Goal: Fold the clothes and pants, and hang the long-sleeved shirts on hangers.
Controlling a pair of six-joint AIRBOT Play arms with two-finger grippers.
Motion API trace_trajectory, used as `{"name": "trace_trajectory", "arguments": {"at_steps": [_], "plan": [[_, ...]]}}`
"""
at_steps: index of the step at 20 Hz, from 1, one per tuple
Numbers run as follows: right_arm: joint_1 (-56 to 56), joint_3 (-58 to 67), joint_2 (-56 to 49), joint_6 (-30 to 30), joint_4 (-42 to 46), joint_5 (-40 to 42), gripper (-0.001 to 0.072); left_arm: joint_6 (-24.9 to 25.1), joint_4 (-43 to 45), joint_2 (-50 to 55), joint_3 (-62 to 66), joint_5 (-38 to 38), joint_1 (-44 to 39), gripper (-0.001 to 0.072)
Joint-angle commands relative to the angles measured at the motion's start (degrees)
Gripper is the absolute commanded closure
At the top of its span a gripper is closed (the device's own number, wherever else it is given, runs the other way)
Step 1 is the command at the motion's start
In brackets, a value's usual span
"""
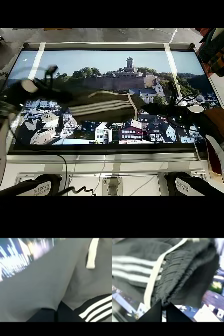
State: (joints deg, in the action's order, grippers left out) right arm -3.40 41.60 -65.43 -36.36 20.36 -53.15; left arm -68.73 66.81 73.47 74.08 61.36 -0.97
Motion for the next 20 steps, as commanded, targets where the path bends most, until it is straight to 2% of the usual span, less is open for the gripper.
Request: {"name": "trace_trajectory", "arguments": {"at_steps": [1,5,7,8,9,10,11,14,16,18,20], "plan": [[3.1,0.1,4.8,0.0,0.6,0.3,0.0686,0.2,5.8,-5.5,10.9,5.0,-1.0,0.0701],[4.2,0.1,5.8,-0.2,1.1,0.7,0.0686,0.2,17.0,-7.8,11.7,10.9,-7.0,0.0702],[4.2,0.1,5.8,-0.2,3.0,2.4,0.0686,0.2,18.6,-4.9,11.7,16.1,-11.0,0.0699],[4.2,0.1,5.8,-0.8,4.8,3.4,0.0686,0.2,17.9,-2.9,11.7,16.8,-12.9,0.0664],[4.2,0.1,5.8,-2.3,7.7,4.9,0.0686,0.2,16.6,-0.2,11.7,16.7,-15.0,0.0386],[4.2,0.1,5.8,-5.2,11.4,7.2,0.0686,0.2,15.6,2.4,11.7,16.0,-16.9,0.0035],[4.1,0.1,5.8,-8.5,15.3,10.1,0.0686,0.2,15.9,5.4,11.7,14.7,-19.0,0.0009],[4.0,0.1,5.8,-19.3,28.5,18.9,0.0686,0.2,19.3,12.6,11.7,13.4,-21.6,0.0026],[3.3,0.0,5.7,-25.0,35.1,21.9,0.0686,-0.4,21.3,15.0,11.6,14.0,-20.8,0.0169],[1.1,0.0,5.7,-28.3,38.5,22.0,0.0686,-2.6,21.4,15.2,11.3,15.6,-18.4,0.0169],[-1.2,-0.1,5.7,-28.6,38.8,21.4,0.0686,-3.2,19.9,15.0,10.3,18.9,-15.3,0.0170]]}}
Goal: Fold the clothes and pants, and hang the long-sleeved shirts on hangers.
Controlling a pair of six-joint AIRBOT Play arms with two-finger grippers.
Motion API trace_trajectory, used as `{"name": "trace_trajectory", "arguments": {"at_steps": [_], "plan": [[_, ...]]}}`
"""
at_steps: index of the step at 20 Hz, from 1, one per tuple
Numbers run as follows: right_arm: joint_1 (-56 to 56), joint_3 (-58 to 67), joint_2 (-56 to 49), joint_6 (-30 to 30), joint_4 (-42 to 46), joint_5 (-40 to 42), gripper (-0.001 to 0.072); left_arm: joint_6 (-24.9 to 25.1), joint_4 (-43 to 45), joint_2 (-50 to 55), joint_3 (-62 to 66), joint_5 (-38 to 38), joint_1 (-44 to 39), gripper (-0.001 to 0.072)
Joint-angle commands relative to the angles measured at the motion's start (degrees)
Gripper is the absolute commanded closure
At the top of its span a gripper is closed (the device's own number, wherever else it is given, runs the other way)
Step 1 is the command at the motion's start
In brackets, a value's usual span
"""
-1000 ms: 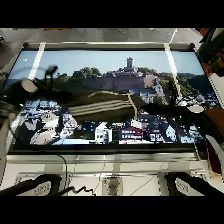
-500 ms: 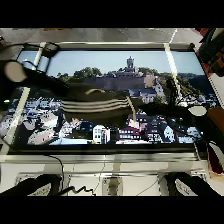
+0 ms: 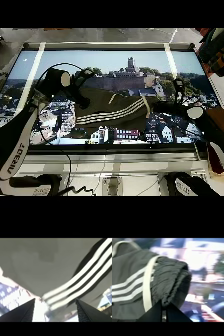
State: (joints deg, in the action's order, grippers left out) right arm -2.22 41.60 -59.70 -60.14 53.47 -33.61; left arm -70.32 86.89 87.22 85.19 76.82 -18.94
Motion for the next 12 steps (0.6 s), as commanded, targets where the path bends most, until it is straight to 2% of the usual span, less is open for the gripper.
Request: {"name": "trace_trajectory", "arguments": {"at_steps": [1,5,7,9,12], "plan": [[-3.3,-0.1,0.0,-4.9,5.7,1.3,0.0686,-1.6,-1.8,0.9,-2.2,3.9,4.5,0.0170],[-3.8,-0.1,0.0,-4.8,5.9,-0.7,0.0686,0.0,-15.7,-2.7,-13.6,1.7,13.6,0.0169],[-3.8,-0.1,0.0,-4.8,5.9,-1.1,0.0686,0.1,-25.5,-4.1,-21.3,-4.2,17.4,0.0169],[-3.8,-0.1,0.0,-4.8,5.9,-1.1,0.0686,0.1,-32.1,-3.5,-26.7,-9.9,18.8,0.0169],[-3.8,-0.1,0.0,-4.8,5.8,-1.5,0.0686,0.1,-37.6,-1.4,-31.3,-16.0,17.6,0.0169]]}}
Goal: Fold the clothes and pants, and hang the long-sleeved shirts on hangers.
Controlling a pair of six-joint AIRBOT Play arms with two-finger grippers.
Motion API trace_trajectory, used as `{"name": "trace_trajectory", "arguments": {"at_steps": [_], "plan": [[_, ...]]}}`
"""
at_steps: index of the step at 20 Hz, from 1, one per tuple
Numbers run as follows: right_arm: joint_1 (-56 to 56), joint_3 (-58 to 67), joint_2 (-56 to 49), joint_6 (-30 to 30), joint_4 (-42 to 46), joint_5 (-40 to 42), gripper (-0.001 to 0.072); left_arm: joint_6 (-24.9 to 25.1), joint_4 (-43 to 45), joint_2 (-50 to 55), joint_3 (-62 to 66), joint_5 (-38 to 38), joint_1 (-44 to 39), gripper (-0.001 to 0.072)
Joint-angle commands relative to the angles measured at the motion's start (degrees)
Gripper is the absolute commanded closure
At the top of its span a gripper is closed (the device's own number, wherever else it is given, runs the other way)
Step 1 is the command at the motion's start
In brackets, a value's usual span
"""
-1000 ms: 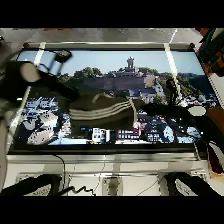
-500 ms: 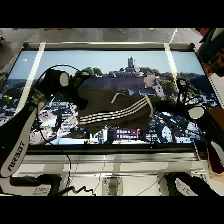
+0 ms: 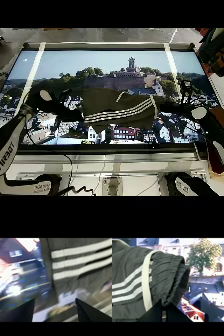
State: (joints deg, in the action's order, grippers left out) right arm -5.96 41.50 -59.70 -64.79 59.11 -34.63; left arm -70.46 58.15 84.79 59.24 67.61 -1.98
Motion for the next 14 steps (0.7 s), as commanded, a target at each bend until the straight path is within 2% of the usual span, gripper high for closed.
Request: {"name": "trace_trajectory", "arguments": {"at_steps": [1,7,10,12,14], "plan": [[-0.1,0.0,0.0,-0.2,0.2,-0.5,0.0685,0.2,-9.1,1.9,-5.6,-7.7,0.0,0.0169],[-0.1,0.0,0.0,-0.2,-0.1,-0.5,0.0686,0.2,-10.9,5.7,-5.6,-8.5,-1.2,0.0176],[-0.1,0.0,0.0,-0.2,-0.4,-0.5,0.0686,0.3,-11.1,5.7,-5.6,-9.6,-1.1,0.0497],[-0.1,0.0,0.0,-0.2,-0.4,-0.5,0.0686,2.0,-11.2,5.6,-5.6,-9.7,-1.1,0.0672],[-0.1,0.1,0.1,-0.2,-0.4,-0.5,0.0686,4.3,-11.8,5.1,-5.2,-8.0,-0.9,0.0698]]}}
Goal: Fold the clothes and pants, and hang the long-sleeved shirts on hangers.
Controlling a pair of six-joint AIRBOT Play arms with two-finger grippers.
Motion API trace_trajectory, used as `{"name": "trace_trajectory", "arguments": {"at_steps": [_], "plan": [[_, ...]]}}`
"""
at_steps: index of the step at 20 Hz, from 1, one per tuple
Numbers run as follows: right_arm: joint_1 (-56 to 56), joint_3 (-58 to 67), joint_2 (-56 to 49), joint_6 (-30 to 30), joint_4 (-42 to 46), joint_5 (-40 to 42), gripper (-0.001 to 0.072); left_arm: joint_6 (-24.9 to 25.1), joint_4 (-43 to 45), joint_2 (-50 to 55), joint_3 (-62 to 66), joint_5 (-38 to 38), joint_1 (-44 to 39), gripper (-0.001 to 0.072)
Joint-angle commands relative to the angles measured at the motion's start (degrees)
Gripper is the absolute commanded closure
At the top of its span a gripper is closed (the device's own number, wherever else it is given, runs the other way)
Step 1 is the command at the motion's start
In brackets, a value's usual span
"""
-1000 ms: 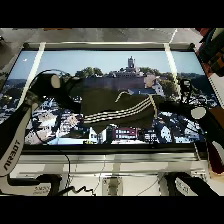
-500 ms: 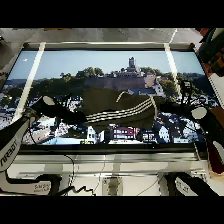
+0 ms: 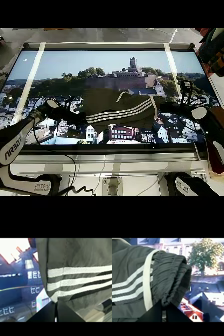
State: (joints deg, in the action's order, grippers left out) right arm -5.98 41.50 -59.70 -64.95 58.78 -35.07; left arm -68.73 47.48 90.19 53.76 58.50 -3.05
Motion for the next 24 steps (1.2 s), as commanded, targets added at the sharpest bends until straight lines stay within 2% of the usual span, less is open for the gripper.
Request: {"name": "trace_trajectory", "arguments": {"at_steps": [1,3,6,8,10,13,16,20,22,24], "plan": [[0.0,0.1,0.1,0.0,-0.1,0.0,0.0686,3.9,-1.0,-0.8,1.2,3.0,0.6,0.0698],[0.0,1.0,0.2,0.0,-0.1,0.0,0.0686,5.8,-1.1,-2.3,4.3,7.3,2.3,0.0698],[0.0,6.1,1.2,0.0,-0.1,-0.1,0.0686,6.0,-1.1,-6.4,11.9,12.7,6.1,0.0698],[0.5,11.2,3.1,0.1,-0.1,-3.0,0.0686,6.2,-1.3,-10.1,18.0,16.3,7.6,0.0698],[2.0,17.8,6.0,0.1,-0.1,-6.4,0.0686,6.2,-1.3,-14.3,24.1,16.8,8.1,0.0698],[3.8,27.1,11.1,0.1,-0.1,-7.2,0.0686,6.2,-1.3,-21.3,33.3,15.6,8.5,0.0698],[3.9,35.5,16.7,0.1,-0.5,-7.6,0.0685,6.2,-1.2,-29.7,39.8,8.0,10.1,0.0698],[3.9,42.6,24.7,0.1,-5.7,-8.6,0.0685,6.2,1.1,-43.4,40.7,-12.2,13.7,0.0698],[3.9,44.2,28.1,0.1,-11.8,-11.5,0.0686,6.2,6.1,-49.3,40.7,-19.8,14.3,0.0698],[3.9,44.5,30.6,0.1,-21.6,-14.3,0.0686,6.2,11.4,-53.4,40.7,-23.7,14.3,0.0698]]}}
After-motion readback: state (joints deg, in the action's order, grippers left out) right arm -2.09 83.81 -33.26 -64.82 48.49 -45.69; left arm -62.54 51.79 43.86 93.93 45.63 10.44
